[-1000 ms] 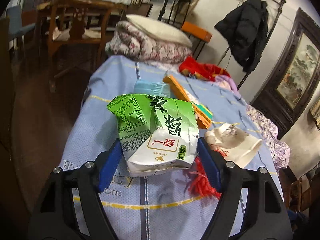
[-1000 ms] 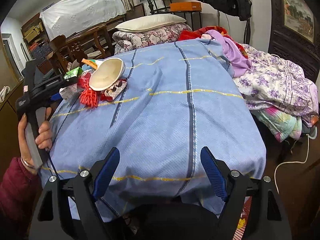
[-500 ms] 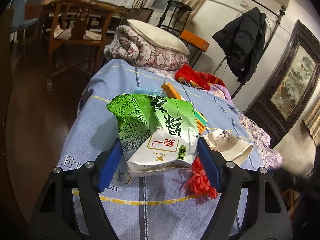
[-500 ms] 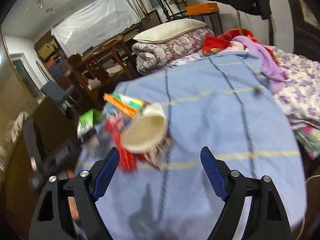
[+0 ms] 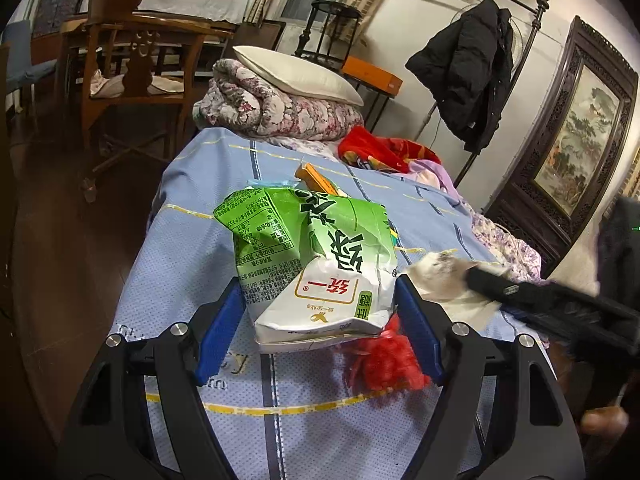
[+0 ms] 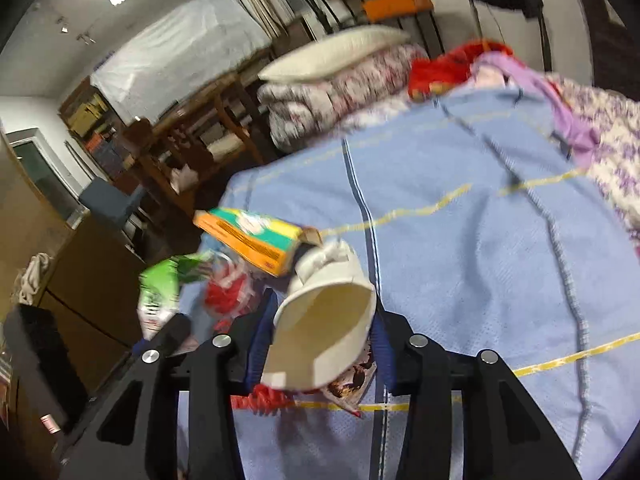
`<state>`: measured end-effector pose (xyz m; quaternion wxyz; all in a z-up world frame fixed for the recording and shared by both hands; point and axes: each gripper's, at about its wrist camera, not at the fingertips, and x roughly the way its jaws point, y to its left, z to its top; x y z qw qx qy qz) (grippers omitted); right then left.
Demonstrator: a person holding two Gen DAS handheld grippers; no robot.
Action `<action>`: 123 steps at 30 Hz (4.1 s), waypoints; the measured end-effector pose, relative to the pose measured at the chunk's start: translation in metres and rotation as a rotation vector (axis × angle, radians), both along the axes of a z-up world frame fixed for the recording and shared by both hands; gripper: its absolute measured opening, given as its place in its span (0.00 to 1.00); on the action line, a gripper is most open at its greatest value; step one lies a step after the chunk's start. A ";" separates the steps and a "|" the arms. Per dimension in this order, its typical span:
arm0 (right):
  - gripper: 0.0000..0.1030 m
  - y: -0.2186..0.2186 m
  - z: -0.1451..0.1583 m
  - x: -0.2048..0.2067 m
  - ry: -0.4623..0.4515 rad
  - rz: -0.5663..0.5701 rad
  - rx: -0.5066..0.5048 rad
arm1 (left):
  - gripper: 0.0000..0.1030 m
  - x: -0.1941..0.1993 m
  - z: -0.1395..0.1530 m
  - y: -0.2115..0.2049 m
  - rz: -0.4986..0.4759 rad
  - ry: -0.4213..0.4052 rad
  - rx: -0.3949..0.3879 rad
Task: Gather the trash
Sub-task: 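Carry the carton and paper cup with both tools over the red wastebasket, then open both tools to drop the carton and cup into the wastebasket, then move both tools back over the sheet toward the remaining trash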
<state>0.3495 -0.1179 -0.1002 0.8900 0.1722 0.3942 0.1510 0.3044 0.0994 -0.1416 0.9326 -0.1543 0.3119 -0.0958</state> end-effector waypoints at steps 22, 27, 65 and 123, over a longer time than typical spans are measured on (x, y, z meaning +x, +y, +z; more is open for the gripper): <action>0.45 -0.132 0.058 -0.139 -0.136 -0.156 0.018 | 0.71 -0.086 0.051 -0.020 -0.028 -0.051 -0.025; 0.45 -0.155 0.061 -0.167 -0.145 -0.186 0.038 | 0.71 -0.111 0.073 -0.053 -0.097 -0.078 -0.010; 0.47 -0.326 0.051 -0.360 -0.224 -0.393 0.015 | 0.71 -0.280 0.123 -0.247 -0.483 -0.197 0.133; 0.76 -0.399 -0.036 -0.346 0.003 -0.543 0.107 | 0.88 -0.195 0.015 -0.409 -0.794 0.125 0.276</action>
